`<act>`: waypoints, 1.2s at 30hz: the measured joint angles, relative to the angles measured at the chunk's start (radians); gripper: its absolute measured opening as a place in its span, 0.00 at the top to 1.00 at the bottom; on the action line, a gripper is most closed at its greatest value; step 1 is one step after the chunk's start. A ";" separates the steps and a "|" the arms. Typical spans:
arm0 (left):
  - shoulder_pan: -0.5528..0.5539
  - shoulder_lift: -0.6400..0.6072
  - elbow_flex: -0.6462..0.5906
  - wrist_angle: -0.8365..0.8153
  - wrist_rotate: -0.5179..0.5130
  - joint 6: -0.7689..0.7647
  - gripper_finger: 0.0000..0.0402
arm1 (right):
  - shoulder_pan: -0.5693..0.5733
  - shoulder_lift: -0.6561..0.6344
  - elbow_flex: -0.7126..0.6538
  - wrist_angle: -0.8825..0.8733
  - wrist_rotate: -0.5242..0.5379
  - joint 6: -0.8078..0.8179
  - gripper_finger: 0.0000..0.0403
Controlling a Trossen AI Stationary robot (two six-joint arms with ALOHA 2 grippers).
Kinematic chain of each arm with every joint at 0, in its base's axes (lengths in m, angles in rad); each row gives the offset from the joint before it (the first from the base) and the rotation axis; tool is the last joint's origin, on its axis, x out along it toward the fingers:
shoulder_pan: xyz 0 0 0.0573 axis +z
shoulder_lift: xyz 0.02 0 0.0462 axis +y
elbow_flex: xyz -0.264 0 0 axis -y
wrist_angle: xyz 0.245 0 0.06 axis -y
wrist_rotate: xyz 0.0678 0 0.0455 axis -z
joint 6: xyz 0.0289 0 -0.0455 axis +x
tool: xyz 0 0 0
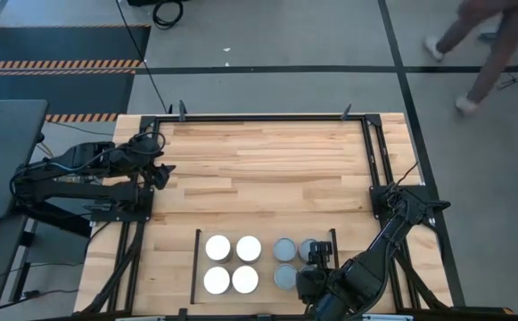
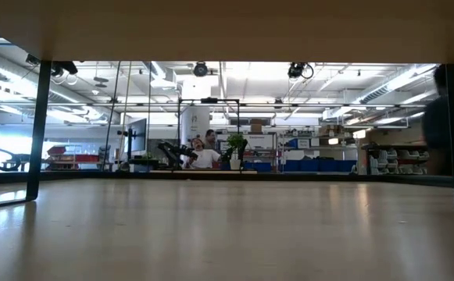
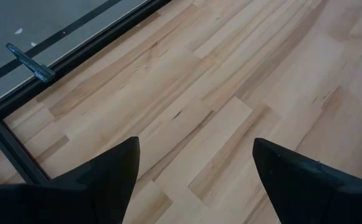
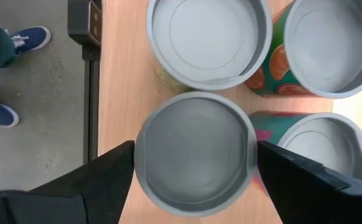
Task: Pick and place cans onto a shelf
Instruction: Put the canned carrots on the shelf
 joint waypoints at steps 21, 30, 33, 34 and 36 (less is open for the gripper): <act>0.000 0.000 0.000 0.000 0.000 0.000 0.21 | 0.000 -0.001 0.000 -0.029 -0.051 0.036 0.21; 0.000 0.000 0.000 0.000 0.000 0.000 0.21 | 0.000 -0.001 0.001 -0.028 -0.069 0.060 0.21; 0.000 0.000 0.000 0.000 0.000 0.000 0.21 | 0.000 -0.002 0.001 -0.028 -0.072 0.084 0.21; 0.000 0.000 0.000 0.000 0.000 0.000 0.21 | 0.000 -0.002 0.001 -0.028 -0.075 0.088 0.21; 0.000 0.000 0.000 0.000 0.000 0.000 0.21 | 0.000 -0.002 0.001 -0.028 -0.079 0.090 0.21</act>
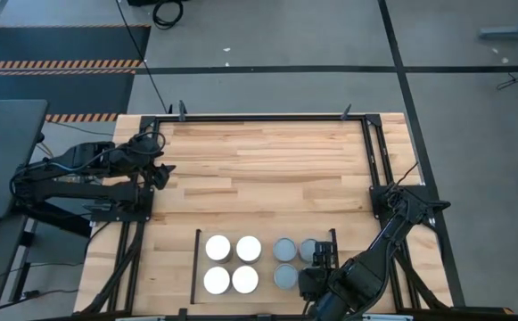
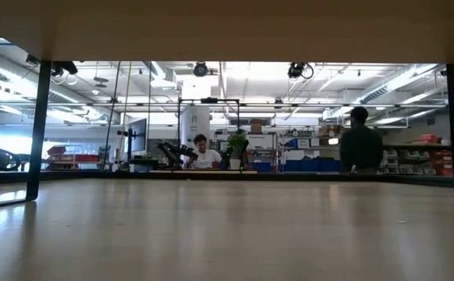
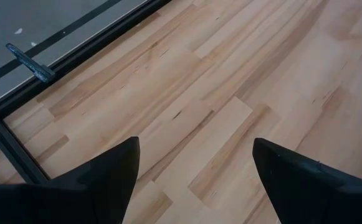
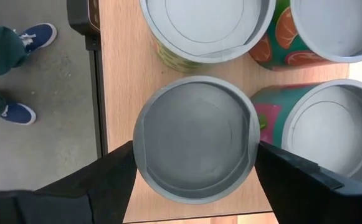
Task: Pick and place cans onto a shelf
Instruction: Put the canned carrots on the shelf
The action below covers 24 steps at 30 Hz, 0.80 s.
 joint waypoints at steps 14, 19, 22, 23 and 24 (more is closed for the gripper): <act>0.000 0.000 0.000 0.000 0.000 0.000 0.21 | -0.009 0.000 0.000 0.000 -0.035 0.077 0.20; 0.000 0.000 0.000 0.000 0.000 0.000 0.21 | -0.011 0.000 0.000 0.000 -0.052 0.096 0.20; 0.000 0.000 0.000 0.000 0.000 0.000 0.21 | -0.011 0.000 0.000 0.000 -0.055 0.127 0.20; 0.000 0.000 0.000 0.000 0.000 0.000 0.21 | -0.012 0.000 0.000 0.000 -0.057 0.135 0.21; 0.000 0.000 0.000 0.000 0.000 0.000 0.21 | -0.013 0.000 0.000 0.000 -0.059 0.142 0.21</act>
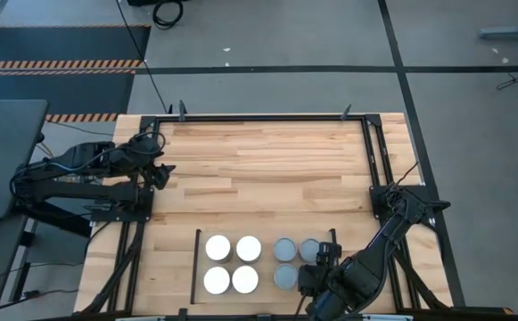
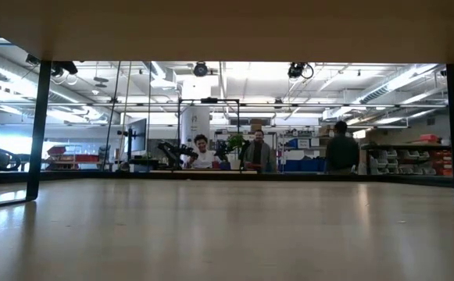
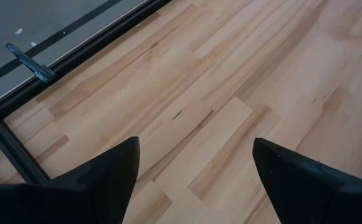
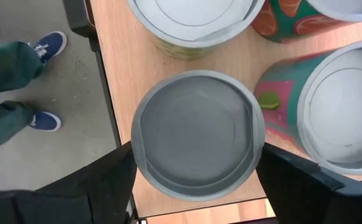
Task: Pick and place cans onto a shelf
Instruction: Put the canned carrots on the shelf
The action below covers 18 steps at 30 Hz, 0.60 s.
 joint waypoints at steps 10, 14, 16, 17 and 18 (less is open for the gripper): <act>0.000 0.000 0.000 0.000 0.000 0.000 0.21 | -0.010 0.000 0.000 0.000 -0.008 -0.017 0.21; 0.000 0.000 0.000 0.000 0.000 0.000 0.21 | -0.011 0.000 0.000 0.000 -0.009 -0.024 0.21; 0.000 0.000 0.000 0.000 0.000 0.000 0.21 | -0.011 0.000 0.000 0.000 -0.010 -0.031 0.21; 0.000 0.000 0.000 0.000 0.000 0.000 0.21 | -0.011 0.000 0.000 0.000 -0.011 -0.032 0.21; 0.000 0.000 0.000 0.000 0.000 0.000 0.21 | -0.011 0.000 0.000 0.000 -0.011 -0.034 0.21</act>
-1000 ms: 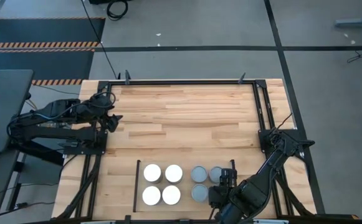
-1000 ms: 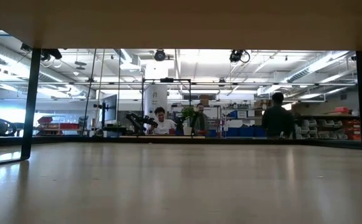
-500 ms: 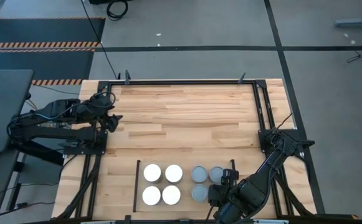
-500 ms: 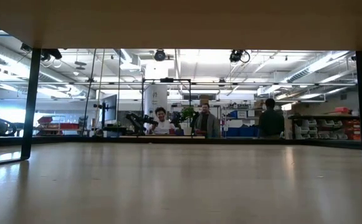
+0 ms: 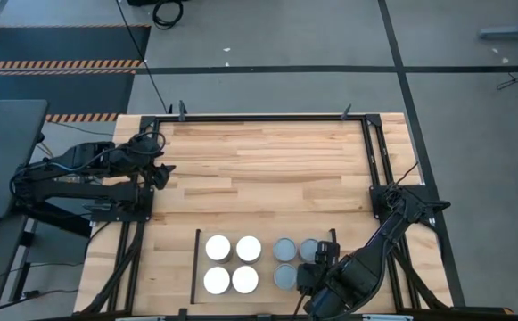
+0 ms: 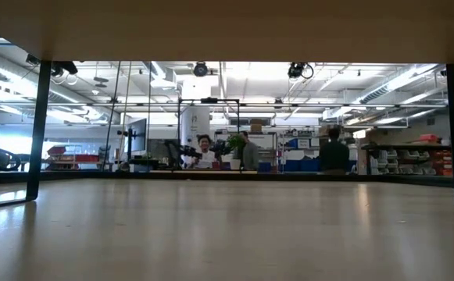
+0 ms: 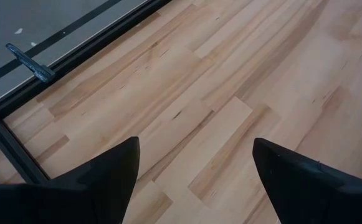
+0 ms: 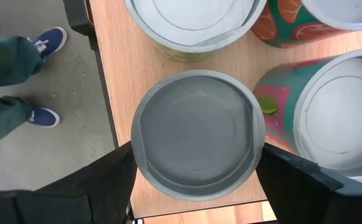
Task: Pick and place cans onto a shelf
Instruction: Put the canned carrots on the shelf
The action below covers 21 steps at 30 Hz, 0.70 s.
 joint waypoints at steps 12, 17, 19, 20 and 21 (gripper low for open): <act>0.000 0.000 0.000 0.000 0.000 0.000 0.21 | -0.006 -0.004 -0.001 0.000 -0.004 -0.023 0.21; 0.000 0.000 0.000 0.000 0.000 0.000 0.21 | -0.007 -0.038 -0.046 -0.002 -0.010 -0.024 0.21; 0.000 0.000 0.000 0.000 0.000 0.000 0.21 | -0.005 -0.048 -0.068 0.000 -0.011 -0.015 0.21; 0.000 0.000 0.000 0.000 0.000 0.000 0.21 | -0.004 -0.051 -0.073 0.001 -0.011 -0.015 0.21; 0.000 0.000 0.000 0.000 0.000 0.000 0.21 | -0.003 -0.055 -0.075 -0.001 -0.011 -0.017 0.21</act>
